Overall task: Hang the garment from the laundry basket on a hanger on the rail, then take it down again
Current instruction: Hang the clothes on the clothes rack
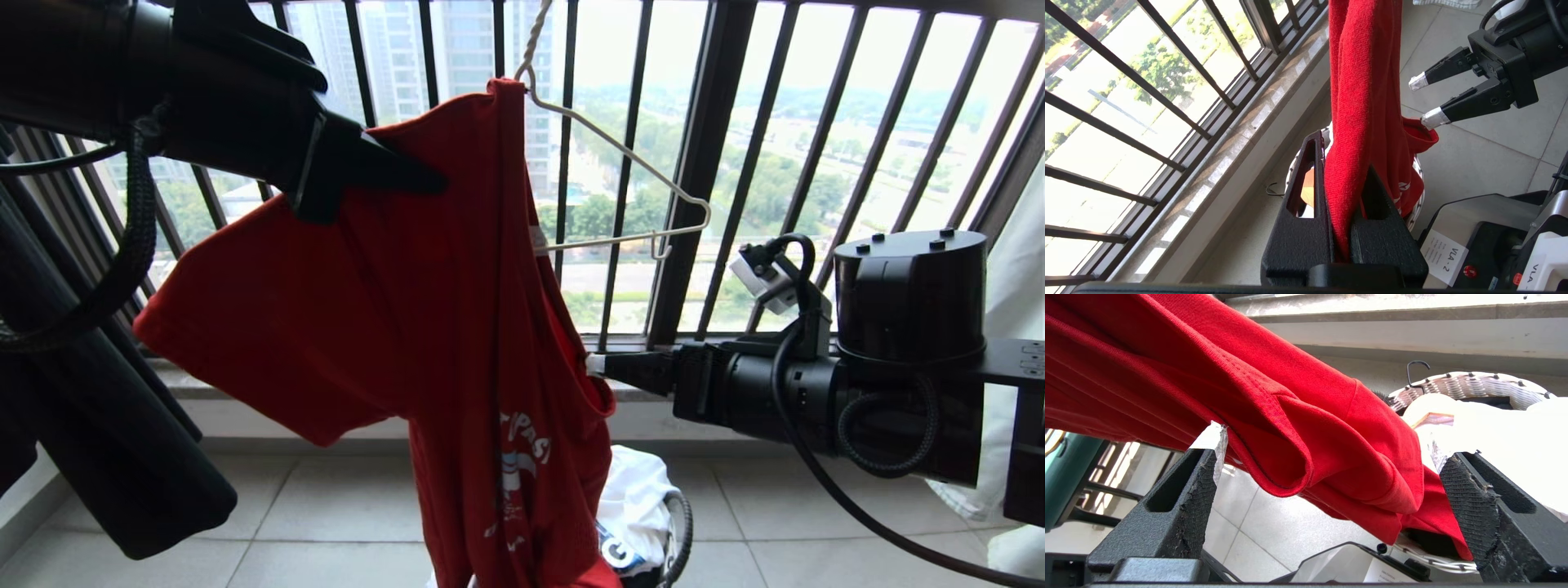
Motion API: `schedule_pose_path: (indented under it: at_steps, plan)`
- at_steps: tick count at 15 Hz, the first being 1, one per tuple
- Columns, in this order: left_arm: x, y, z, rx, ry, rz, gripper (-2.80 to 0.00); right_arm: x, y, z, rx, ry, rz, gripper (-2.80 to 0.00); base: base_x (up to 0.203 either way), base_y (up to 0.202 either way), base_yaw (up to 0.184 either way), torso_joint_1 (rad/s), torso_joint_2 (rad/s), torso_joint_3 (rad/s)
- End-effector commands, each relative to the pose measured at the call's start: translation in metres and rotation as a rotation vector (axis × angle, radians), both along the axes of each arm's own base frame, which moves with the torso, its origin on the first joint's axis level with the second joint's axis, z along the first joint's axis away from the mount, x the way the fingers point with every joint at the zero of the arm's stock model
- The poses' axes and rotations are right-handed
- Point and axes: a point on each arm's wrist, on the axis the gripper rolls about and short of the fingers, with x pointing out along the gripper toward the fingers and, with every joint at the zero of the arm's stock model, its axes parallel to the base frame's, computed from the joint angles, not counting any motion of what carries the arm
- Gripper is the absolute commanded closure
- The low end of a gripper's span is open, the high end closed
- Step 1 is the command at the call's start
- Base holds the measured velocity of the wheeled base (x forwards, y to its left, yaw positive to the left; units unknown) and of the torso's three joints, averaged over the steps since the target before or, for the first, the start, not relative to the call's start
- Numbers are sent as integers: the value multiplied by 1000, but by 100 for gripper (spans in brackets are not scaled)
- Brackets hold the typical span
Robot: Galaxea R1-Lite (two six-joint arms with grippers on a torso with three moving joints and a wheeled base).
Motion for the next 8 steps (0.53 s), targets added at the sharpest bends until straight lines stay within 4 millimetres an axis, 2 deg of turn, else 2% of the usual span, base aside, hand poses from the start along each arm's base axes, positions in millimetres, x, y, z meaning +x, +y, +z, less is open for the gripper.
schedule_pose_path:
  at_steps: [1, 4, 8]
  plan:
    - [-2, 1, 3, -6, -13, -4, 0, 6, 1, -5, -6, 15, -10, -280, 0, 0, 0, 0, 0, 0]
    - [-7, 4, 6, -13, -22, 0, 0, 24, -4, -12, 10, 13, -46, -280, 0, 0, 0, 0, 0, 0]
    - [-9, 5, 7, -16, -28, -3, 0, 33, -2, -23, -8, 35, -51, -280, 0, 0, 0, 0, 0, 0]
